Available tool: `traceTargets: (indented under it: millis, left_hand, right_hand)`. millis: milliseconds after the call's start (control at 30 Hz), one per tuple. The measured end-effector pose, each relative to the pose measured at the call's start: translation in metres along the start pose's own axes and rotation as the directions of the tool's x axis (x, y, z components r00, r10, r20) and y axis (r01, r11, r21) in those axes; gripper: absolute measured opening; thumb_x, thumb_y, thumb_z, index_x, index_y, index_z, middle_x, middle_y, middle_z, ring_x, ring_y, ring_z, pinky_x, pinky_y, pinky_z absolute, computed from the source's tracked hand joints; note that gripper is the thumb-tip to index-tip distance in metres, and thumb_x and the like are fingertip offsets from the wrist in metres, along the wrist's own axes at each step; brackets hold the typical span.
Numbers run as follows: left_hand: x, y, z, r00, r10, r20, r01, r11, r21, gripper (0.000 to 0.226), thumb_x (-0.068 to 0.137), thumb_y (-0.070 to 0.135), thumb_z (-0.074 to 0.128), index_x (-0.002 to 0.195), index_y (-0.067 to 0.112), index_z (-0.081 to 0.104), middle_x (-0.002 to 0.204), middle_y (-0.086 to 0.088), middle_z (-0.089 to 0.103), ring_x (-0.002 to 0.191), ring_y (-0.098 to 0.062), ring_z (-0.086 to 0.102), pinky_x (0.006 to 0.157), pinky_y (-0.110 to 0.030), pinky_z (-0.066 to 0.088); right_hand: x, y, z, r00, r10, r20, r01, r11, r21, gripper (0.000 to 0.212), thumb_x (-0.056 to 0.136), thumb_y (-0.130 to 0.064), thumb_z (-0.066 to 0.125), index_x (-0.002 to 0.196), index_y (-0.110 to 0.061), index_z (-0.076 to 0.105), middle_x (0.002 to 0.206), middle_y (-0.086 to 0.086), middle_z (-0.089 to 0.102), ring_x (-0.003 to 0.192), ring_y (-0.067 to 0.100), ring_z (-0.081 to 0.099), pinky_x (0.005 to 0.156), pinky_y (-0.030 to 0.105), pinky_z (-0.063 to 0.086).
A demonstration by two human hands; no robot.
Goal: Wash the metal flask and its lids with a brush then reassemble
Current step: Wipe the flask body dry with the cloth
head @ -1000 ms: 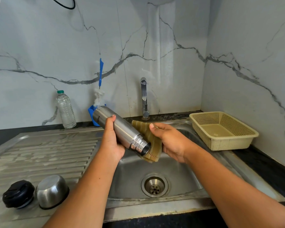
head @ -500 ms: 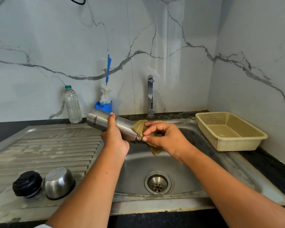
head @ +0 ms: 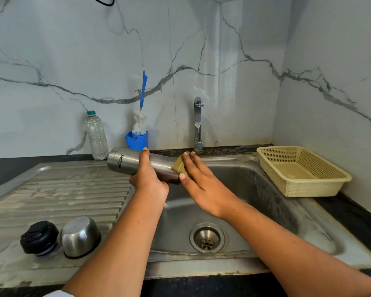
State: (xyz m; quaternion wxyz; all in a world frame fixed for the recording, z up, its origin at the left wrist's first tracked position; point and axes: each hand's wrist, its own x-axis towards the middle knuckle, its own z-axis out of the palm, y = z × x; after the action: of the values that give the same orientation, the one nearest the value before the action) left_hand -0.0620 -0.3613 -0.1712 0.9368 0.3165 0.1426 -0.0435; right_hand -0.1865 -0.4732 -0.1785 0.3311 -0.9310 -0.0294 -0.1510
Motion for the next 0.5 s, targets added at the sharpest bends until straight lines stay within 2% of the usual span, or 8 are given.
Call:
traceTargets:
  millis: [33,100,167,233,333,433,500]
  left_hand:
    - [0.001,0.002,-0.001,1.000,-0.012,0.000,0.012,1.000,-0.010,0.067,0.070,0.038,0.093,0.125,0.017,0.061,0.115,-0.011,0.074,0.096,-0.035,0.075,0.087,-0.062,0.059]
    - [0.002,0.004,-0.002,0.999,-0.035,0.017,0.035,0.999,-0.028,0.071,0.066,0.042,0.093,0.125,0.018,0.061,0.115,-0.012,0.074,0.096,-0.035,0.075,0.086,-0.065,0.058]
    - [0.002,0.004,-0.002,0.998,-0.048,0.033,0.049,0.998,-0.030,0.073,0.065,0.043,0.093,0.125,0.019,0.060,0.115,-0.012,0.074,0.097,-0.036,0.075,0.086,-0.068,0.056]
    - [0.001,0.004,-0.002,0.998,-0.046,0.038,0.046,0.999,-0.012,0.069,0.069,0.043,0.092,0.126,0.019,0.060,0.115,-0.011,0.074,0.097,-0.034,0.075,0.086,-0.066,0.058]
    - [0.000,0.004,-0.001,0.996,-0.047,0.072,0.047,0.999,0.009,0.066,0.073,0.040,0.090,0.127,0.018,0.059,0.115,-0.011,0.074,0.098,-0.032,0.075,0.087,-0.062,0.059]
    - [-0.002,0.001,0.000,0.992,-0.049,0.120,0.045,0.998,0.040,0.068,0.072,0.039,0.089,0.129,0.018,0.060,0.116,-0.011,0.074,0.099,-0.032,0.075,0.088,-0.060,0.059]
    - [-0.005,-0.002,0.001,0.989,-0.044,0.140,0.037,0.998,0.050,0.068,0.072,0.038,0.089,0.130,0.017,0.060,0.118,-0.012,0.074,0.100,-0.032,0.075,0.088,-0.058,0.060]
  right_hand:
    - [-0.001,0.000,-0.002,1.000,-0.017,-0.003,0.017,1.000,0.026,0.060,0.109,-0.048,0.031,0.162,-0.038,0.007,0.170,-0.013,-0.008,0.156,0.008,-0.001,0.122,0.024,0.004]
    - [0.000,0.000,-0.005,0.995,-0.081,-0.066,0.083,0.996,0.029,0.054,0.110,-0.036,0.036,0.162,-0.036,0.019,0.170,-0.013,0.006,0.154,0.004,0.008,0.123,0.021,0.008]
    - [0.000,0.004,-0.008,0.981,-0.129,-0.142,0.135,0.990,0.031,0.058,0.107,-0.029,0.049,0.160,-0.038,0.028,0.165,-0.010,0.030,0.149,0.004,0.028,0.123,0.023,0.024]
    - [0.000,0.008,-0.010,0.974,-0.134,-0.185,0.145,0.988,0.049,0.067,0.099,-0.031,0.065,0.156,-0.042,0.032,0.154,-0.011,0.048,0.138,0.004,0.045,0.113,0.021,0.037]
    - [0.003,0.012,-0.011,0.964,-0.142,-0.226,0.143,0.990,-0.012,0.079,0.086,-0.039,0.080,0.154,-0.036,0.040,0.150,-0.012,0.051,0.134,0.001,0.045,0.111,0.014,0.034]
    - [0.005,0.012,-0.011,0.957,-0.151,-0.246,0.136,0.988,-0.077,0.083,0.083,-0.044,0.081,0.154,-0.025,0.043,0.152,-0.008,0.049,0.138,0.007,0.043,0.109,0.005,0.024]
    - [0.006,0.011,-0.010,0.964,-0.105,-0.245,0.094,0.994,-0.056,0.079,0.086,-0.050,0.076,0.154,-0.023,0.044,0.148,-0.006,0.054,0.134,0.009,0.048,0.110,0.014,0.032]
